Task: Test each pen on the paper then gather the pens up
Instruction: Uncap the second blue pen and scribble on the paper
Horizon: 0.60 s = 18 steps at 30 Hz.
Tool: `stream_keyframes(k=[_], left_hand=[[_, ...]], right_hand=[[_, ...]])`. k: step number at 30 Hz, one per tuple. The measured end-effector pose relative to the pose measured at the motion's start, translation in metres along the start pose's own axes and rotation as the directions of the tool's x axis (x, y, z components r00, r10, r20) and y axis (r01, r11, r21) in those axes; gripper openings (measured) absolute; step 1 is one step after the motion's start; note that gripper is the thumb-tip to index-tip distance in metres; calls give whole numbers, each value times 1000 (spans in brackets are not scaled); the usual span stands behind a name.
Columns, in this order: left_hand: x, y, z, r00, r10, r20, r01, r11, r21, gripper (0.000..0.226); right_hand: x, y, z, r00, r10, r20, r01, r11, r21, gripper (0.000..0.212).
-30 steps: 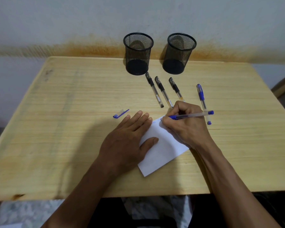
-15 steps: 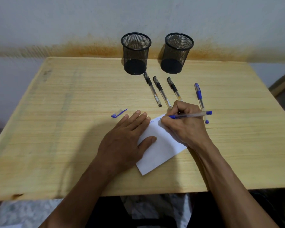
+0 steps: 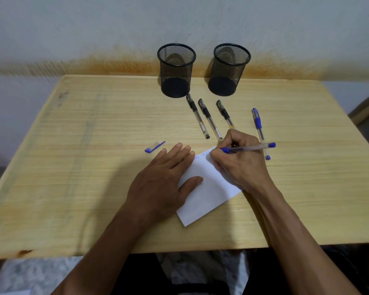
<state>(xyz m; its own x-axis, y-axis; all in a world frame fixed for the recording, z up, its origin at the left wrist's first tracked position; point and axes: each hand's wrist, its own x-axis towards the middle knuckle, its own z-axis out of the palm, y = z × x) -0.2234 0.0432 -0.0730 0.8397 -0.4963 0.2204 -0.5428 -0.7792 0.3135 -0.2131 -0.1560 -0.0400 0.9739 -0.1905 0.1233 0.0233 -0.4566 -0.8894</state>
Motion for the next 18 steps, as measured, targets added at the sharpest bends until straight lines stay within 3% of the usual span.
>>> stream_keyframes(k=[5,12,18], left_hand=[[0,0,-1,1000,9,0,-9,1000,-22,66],[0,-1,-3,998,10,-56,-15,996,-88,62],[-5,1,-11,944,-95,-317,46,986,-161,44]], right_hand=[[0,-1,-1,1000,22,-11,-21,999,32,17],[0,-6,-11,980,191,-61,-138,865,482,16],[-4,-13,-18,971,235,-43,-164,788,593,13]])
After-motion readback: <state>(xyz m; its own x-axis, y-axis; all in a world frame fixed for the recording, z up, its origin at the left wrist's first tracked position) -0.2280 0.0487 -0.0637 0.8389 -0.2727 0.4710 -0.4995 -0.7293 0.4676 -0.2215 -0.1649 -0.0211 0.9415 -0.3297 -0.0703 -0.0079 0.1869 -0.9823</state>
